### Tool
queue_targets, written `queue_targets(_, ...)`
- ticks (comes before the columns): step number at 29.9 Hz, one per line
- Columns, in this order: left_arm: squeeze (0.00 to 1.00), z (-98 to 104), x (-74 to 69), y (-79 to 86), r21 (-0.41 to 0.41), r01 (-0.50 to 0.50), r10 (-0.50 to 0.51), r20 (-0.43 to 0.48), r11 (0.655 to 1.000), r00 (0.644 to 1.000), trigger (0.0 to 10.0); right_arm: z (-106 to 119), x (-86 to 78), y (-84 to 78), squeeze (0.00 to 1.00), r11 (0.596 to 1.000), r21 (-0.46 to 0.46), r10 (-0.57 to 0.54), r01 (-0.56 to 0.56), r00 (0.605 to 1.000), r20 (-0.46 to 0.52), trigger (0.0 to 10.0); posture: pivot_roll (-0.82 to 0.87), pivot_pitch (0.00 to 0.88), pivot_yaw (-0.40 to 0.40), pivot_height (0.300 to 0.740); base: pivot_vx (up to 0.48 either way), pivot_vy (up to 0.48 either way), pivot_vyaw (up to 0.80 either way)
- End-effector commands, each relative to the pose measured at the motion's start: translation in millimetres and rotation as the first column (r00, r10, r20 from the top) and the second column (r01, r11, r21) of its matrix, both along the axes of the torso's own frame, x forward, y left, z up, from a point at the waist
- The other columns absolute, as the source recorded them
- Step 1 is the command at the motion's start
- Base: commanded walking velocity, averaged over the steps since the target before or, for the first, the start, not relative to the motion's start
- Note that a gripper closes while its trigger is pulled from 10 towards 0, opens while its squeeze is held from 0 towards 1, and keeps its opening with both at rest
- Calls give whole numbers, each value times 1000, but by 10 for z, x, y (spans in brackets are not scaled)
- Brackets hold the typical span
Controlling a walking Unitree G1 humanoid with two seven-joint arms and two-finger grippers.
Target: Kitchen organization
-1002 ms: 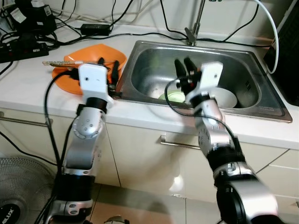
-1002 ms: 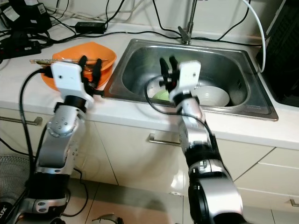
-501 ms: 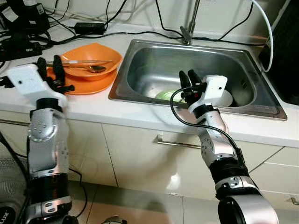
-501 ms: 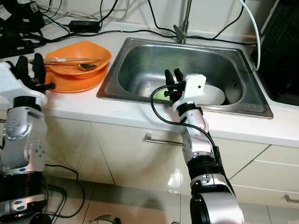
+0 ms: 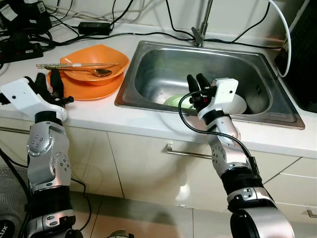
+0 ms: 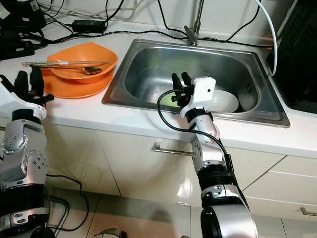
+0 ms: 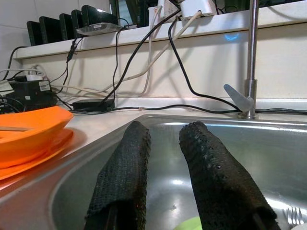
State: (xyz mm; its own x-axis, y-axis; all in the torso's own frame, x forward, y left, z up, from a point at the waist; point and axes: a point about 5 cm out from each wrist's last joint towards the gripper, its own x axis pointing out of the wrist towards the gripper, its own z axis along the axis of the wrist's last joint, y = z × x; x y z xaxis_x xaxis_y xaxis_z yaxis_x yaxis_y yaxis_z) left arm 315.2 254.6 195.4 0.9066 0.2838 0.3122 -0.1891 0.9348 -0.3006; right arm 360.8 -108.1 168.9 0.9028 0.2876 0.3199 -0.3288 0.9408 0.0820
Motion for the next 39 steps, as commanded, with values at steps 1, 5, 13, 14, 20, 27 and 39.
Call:
queue_targets(1, 0, 19, 35, 28, -34, 7, -7, 3, 999, 1000, 10000, 1, -13, -13, 0, 1000, 4, -1, 1, 1000, -3, 10000, 137, 29, -43, 740, 0, 0, 0)
queue_targets(5, 0, 24, 115, 31, -70, 27, -27, -1, 997, 1000, 10000, 0, -11, -20, 0, 1000, 5, -3, 3, 1000, -6, 10000, 137, 32, -44, 740, 0, 0, 0)
queue_targets(13, 0, -29, 300, 23, -101, 77, -81, -35, 992, 996, 10000, 1, -14, -58, 0, 1000, 4, -17, 17, 1000, -8, 10000, 117, 32, -34, 740, 0, 0, 0)
queue_targets(14, 0, -28, 310, 24, -104, 78, -82, -35, 991, 996, 10000, 1, -14, -64, 0, 1000, 3, -19, 19, 1000, -9, 10000, 115, 31, -32, 740, 0, 0, 0)
queue_targets(20, 0, -25, 380, 26, -119, 85, -90, -32, 989, 995, 10000, -1, -15, -83, 0, 1000, 1, -26, 26, 1000, -10, 10000, 111, 33, -32, 740, 0, 0, 0)
queue_targets(27, 0, -26, 405, -328, 92, 183, -177, -68, 979, 982, 10000, -20, -23, -158, 0, 998, 11, -57, 57, 998, -18, 10000, 104, 43, -32, 740, 0, 0, 0)
queue_targets(39, 0, 102, 289, -1286, 396, 349, -379, -3, 850, 925, 10000, 65, -39, -320, 0, 989, 56, -140, 138, 990, 24, 10000, 83, 44, -13, 740, 0, 0, 0)
